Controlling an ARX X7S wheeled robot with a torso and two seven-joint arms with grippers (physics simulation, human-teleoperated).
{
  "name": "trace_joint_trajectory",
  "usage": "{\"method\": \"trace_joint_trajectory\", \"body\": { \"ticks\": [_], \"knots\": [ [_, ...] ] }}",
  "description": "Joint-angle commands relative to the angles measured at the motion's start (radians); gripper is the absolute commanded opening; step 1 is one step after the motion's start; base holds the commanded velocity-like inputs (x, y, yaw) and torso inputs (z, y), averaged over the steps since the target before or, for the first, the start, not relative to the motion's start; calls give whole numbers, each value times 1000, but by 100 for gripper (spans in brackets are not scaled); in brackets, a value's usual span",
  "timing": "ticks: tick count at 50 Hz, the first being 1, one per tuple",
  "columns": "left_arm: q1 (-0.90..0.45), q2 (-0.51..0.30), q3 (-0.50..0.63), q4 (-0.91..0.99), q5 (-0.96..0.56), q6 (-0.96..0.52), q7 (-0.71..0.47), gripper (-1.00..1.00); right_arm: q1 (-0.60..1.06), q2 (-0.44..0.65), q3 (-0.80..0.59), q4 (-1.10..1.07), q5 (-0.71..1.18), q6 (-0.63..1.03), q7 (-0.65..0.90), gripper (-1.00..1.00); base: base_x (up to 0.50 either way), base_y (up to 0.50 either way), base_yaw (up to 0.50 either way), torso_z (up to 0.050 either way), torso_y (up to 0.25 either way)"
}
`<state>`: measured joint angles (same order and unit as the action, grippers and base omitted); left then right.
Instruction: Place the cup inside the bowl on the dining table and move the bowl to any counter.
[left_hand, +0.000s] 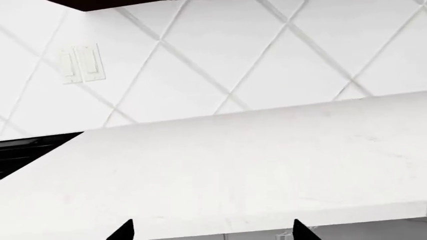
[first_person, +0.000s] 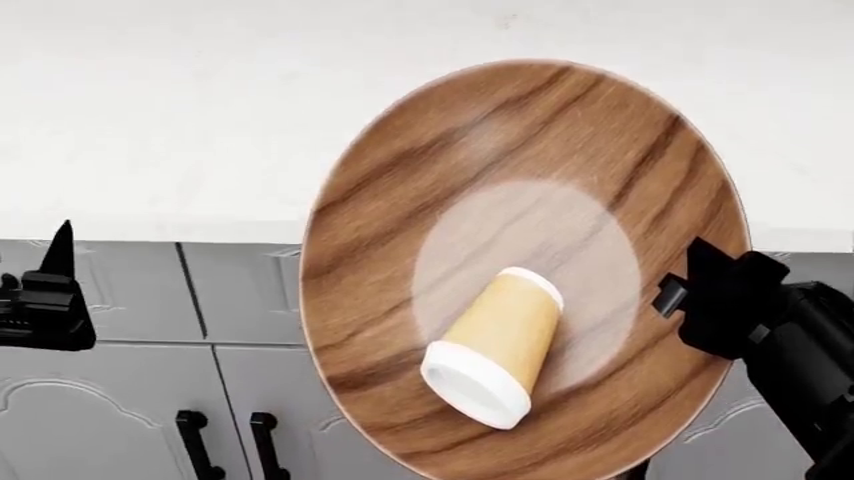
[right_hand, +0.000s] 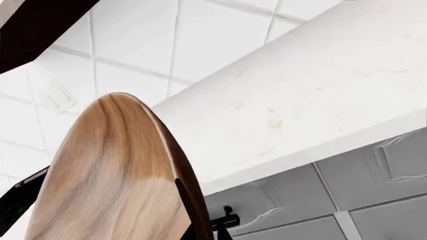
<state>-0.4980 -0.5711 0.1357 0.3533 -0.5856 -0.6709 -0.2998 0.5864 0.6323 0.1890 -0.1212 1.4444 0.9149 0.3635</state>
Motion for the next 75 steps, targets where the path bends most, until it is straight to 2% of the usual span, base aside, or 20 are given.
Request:
{"method": "trace_joint_trajectory", "body": {
  "ticks": [1,11,34,54,75],
  "knots": [
    [-6,8,9,5,-1,-6,-8,100,0,2,10,-11,17,-5,-1,-100,500,0,0,0,0],
    [2,-17,-17,-11,-16,10,20,100,1,3,8,-12,21,-5,2,-100,500,0,0,0,1],
    [6,-11,-8,-2,-13,8,5,100,3,0,-4,2,26,-5,0,-100,494,0,0,0,2],
    [3,-16,-12,-6,-19,10,9,100,9,-14,-20,22,1,-25,-6,-100,28,0,0,0,0],
    [8,-10,-4,1,-18,10,-1,100,0,-17,-27,25,0,-30,-13,-100,428,0,0,0,1]
  ]
}}
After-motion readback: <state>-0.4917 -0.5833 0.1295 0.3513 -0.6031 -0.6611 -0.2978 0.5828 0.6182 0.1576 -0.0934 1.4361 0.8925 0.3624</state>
